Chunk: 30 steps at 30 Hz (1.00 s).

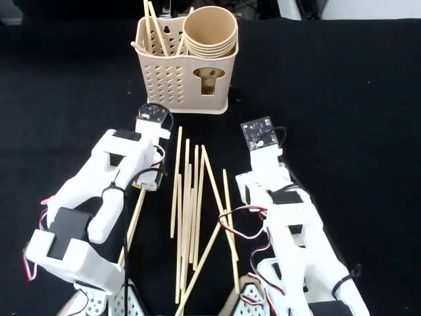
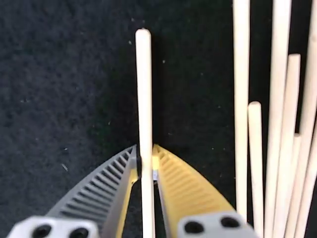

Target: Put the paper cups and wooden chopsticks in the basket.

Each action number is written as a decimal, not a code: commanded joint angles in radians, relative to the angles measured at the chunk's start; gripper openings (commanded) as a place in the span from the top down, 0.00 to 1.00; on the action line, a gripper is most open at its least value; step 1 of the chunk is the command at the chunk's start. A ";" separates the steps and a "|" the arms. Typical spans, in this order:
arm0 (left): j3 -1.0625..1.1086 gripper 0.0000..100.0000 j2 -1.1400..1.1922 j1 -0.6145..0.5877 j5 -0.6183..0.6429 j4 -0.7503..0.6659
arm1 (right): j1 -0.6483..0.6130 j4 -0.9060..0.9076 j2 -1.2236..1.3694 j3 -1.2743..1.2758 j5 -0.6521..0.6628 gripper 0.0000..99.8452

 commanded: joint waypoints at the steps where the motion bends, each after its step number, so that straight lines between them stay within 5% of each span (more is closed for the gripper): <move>1: -0.013 0.97 -0.003 -0.004 -0.006 0.005 | -0.009 -0.020 -0.019 -0.004 0.002 0.81; 18: 0.157 0.97 -0.453 -0.041 -0.008 -0.003 | -0.009 -0.020 -0.019 -0.004 0.002 0.81; 26: 0.090 0.97 -0.569 -0.199 -0.008 -0.006 | -0.009 -0.020 -0.019 -0.004 0.002 0.81; 30: 0.104 0.97 -0.684 -0.263 -0.068 -0.124 | -0.009 -0.020 -0.019 -0.004 0.002 0.81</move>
